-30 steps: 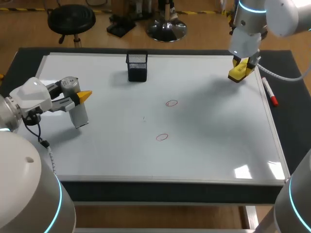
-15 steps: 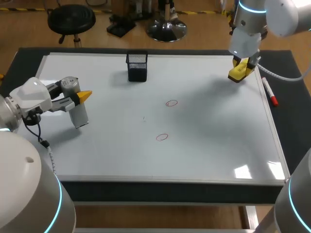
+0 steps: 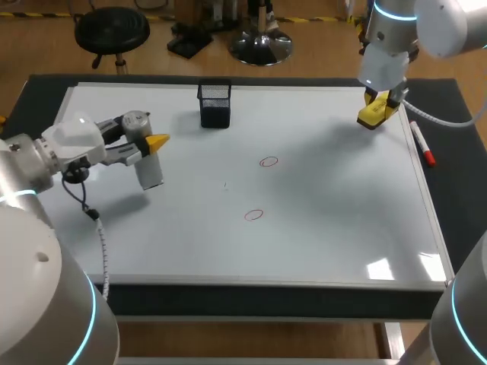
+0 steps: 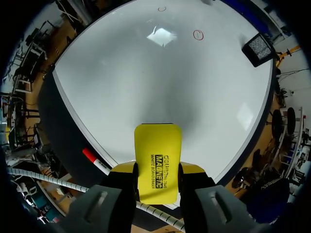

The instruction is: Pick up the inspection probe, press it on each red-marked spot on the whiteboard one by one, put down the probe, pick up the eraser, and wipe off all the red marks.

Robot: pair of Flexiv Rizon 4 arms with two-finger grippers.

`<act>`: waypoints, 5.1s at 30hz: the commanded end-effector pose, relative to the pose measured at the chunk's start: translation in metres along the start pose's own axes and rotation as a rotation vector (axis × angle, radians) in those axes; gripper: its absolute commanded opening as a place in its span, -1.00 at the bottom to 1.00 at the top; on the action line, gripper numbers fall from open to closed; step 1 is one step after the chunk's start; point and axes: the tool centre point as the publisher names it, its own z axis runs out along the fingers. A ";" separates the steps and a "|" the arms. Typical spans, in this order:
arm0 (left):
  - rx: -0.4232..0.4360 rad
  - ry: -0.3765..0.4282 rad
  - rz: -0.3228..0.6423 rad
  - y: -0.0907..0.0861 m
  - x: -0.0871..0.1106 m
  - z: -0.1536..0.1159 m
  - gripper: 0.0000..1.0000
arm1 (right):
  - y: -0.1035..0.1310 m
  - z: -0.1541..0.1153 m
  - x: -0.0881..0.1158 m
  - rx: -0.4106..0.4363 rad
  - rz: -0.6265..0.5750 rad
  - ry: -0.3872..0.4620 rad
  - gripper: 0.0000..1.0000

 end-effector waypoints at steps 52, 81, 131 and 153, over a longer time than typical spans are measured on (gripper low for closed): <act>0.047 0.578 0.016 0.006 0.075 0.255 -1.00 | -0.001 0.000 -0.001 0.000 -0.001 0.004 -1.00; 0.056 0.622 -0.005 0.023 0.086 0.256 -1.00 | -0.001 0.000 -0.001 0.000 -0.001 0.004 -1.00; 0.035 0.627 0.000 0.027 0.087 0.258 -1.00 | -0.001 0.000 -0.001 0.000 -0.001 0.004 -1.00; 0.096 0.831 0.067 -0.005 0.058 0.263 -1.00 | -0.001 0.000 -0.001 0.000 -0.001 0.004 -1.00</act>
